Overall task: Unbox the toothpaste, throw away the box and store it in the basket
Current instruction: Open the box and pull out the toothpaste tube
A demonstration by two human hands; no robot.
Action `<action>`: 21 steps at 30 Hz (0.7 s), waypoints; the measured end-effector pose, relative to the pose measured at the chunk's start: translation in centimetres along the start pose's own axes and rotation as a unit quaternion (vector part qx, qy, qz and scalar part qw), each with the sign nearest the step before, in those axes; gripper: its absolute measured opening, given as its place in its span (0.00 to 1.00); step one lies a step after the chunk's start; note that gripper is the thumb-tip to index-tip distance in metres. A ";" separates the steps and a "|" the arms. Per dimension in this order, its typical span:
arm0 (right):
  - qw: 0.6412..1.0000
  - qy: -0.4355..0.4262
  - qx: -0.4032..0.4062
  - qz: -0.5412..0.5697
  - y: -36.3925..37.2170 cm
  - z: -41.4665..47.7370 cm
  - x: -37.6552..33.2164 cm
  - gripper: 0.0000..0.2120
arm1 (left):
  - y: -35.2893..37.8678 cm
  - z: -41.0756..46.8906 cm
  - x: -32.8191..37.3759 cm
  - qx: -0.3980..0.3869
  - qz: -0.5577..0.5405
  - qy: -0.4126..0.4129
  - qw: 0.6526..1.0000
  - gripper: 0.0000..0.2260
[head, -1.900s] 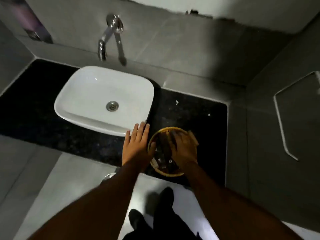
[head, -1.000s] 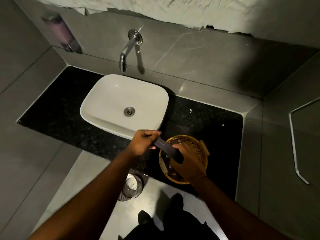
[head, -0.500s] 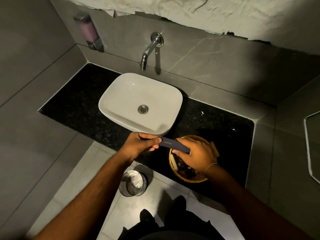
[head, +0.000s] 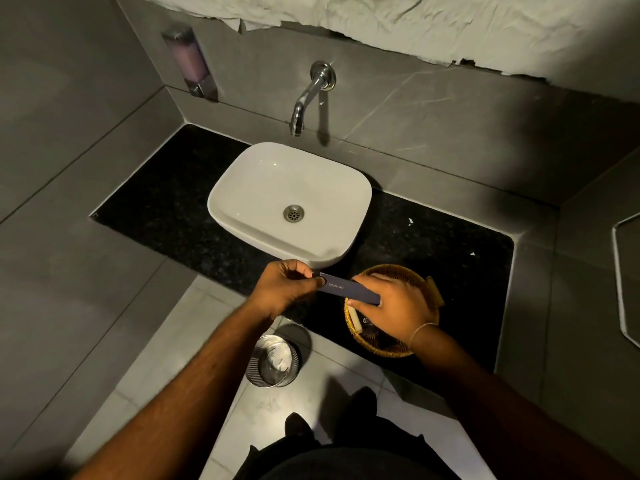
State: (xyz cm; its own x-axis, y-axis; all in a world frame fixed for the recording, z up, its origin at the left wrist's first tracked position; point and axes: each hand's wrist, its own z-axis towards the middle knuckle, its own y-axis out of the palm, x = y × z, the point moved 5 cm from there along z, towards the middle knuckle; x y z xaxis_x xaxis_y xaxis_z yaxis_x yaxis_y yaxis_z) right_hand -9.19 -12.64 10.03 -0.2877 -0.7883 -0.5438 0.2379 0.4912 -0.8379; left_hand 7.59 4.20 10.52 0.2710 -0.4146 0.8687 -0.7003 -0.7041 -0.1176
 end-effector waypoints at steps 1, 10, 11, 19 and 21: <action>1.000 0.011 -0.010 0.000 0.1 0.0 0.0 0.22 | 0.1 -0.1 0.1 -0.001 0.000 0.019 1.000 0.06; 0.926 0.136 -0.056 0.348 1.0 1.1 -2.5 0.11 | 1.3 -1.8 2.0 -0.011 0.070 0.207 0.976 0.11; 0.923 0.128 -0.062 0.357 0.8 1.4 -2.9 0.11 | 1.6 -2.1 2.4 -0.007 0.085 0.237 0.968 0.09; 0.958 0.133 -0.018 0.255 -0.9 3.3 -4.2 0.21 | 1.9 -3.5 4.1 0.088 0.151 0.372 0.912 0.07; 0.938 0.144 0.009 0.316 -1.4 3.6 -4.2 0.18 | 1.3 -3.3 3.3 0.114 0.132 0.335 0.926 0.15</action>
State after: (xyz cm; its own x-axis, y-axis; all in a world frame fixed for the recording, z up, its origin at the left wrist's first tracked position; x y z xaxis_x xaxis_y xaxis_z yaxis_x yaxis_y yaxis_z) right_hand -4.95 -11.35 13.66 -0.3215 -0.2076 -0.9239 0.4609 0.8180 -0.3442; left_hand 5.41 3.87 14.87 -0.4139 -0.1924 0.8898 -0.5057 -0.7641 -0.4005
